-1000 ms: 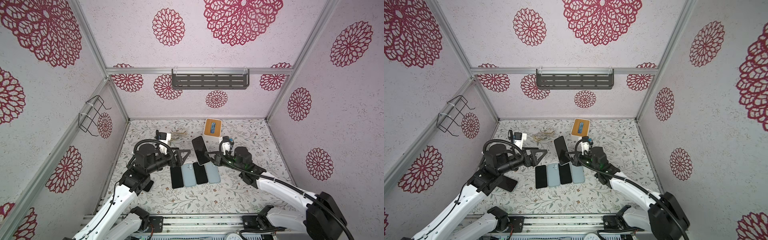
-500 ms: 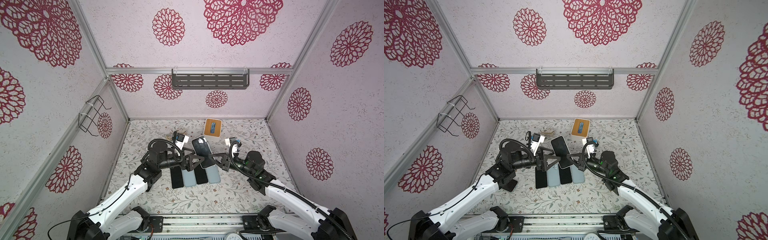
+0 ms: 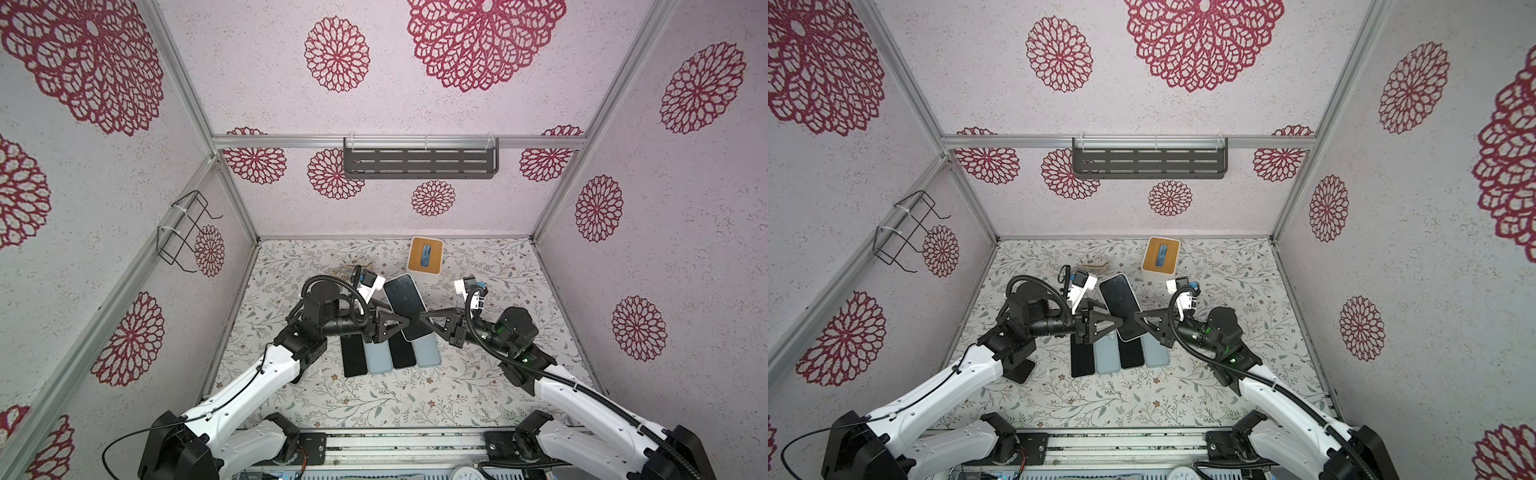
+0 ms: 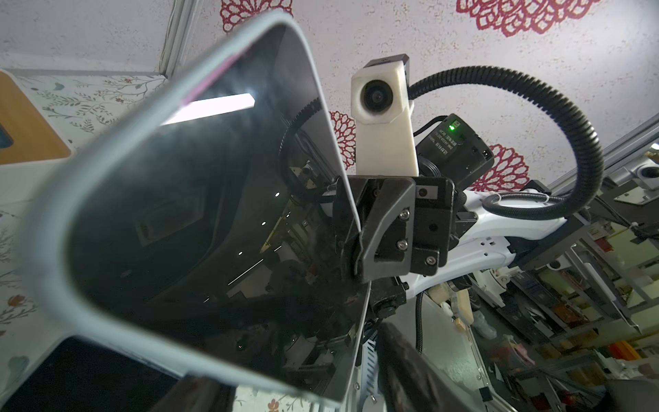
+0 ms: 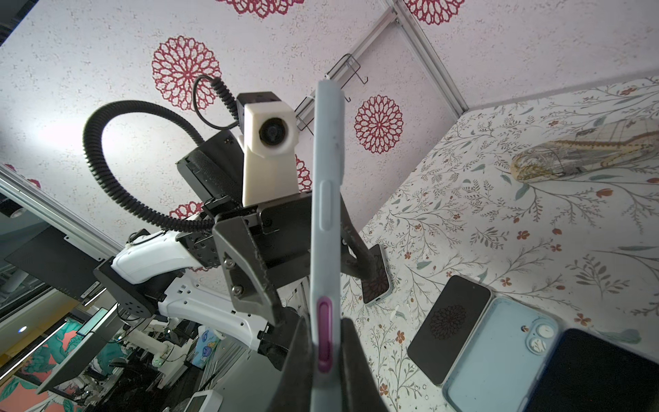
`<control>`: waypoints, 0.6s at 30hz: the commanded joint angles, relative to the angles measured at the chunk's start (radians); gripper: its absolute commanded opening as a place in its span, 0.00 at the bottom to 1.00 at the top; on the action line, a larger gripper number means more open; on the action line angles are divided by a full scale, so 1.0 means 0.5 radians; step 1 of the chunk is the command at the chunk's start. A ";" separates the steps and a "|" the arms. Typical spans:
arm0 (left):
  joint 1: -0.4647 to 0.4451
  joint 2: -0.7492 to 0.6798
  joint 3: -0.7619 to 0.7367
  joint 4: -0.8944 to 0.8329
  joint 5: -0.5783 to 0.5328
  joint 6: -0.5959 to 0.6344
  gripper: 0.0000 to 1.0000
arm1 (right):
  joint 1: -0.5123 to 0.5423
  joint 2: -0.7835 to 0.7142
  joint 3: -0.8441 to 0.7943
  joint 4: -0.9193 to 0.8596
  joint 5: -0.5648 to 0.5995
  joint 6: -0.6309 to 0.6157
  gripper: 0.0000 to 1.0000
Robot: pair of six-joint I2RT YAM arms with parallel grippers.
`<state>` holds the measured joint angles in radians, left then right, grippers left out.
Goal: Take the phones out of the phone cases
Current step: 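Raise the phone upright between both grippers above the table center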
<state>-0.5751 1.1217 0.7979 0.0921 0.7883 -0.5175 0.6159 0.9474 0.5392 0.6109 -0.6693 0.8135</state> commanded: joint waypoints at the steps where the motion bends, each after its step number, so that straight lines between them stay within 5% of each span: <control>1: -0.003 0.017 0.069 0.038 0.079 0.050 0.57 | -0.008 -0.066 0.011 0.234 -0.060 0.011 0.00; 7: -0.005 0.036 0.115 0.012 0.100 0.062 0.48 | -0.008 -0.079 -0.017 0.225 -0.103 0.002 0.00; 18: -0.014 0.046 0.155 -0.038 0.164 0.051 0.17 | -0.008 -0.112 -0.071 0.151 -0.115 -0.093 0.00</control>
<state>-0.5716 1.1522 0.8429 0.0654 0.8635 -0.5335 0.6102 0.9073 0.4965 0.6479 -0.7227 0.7757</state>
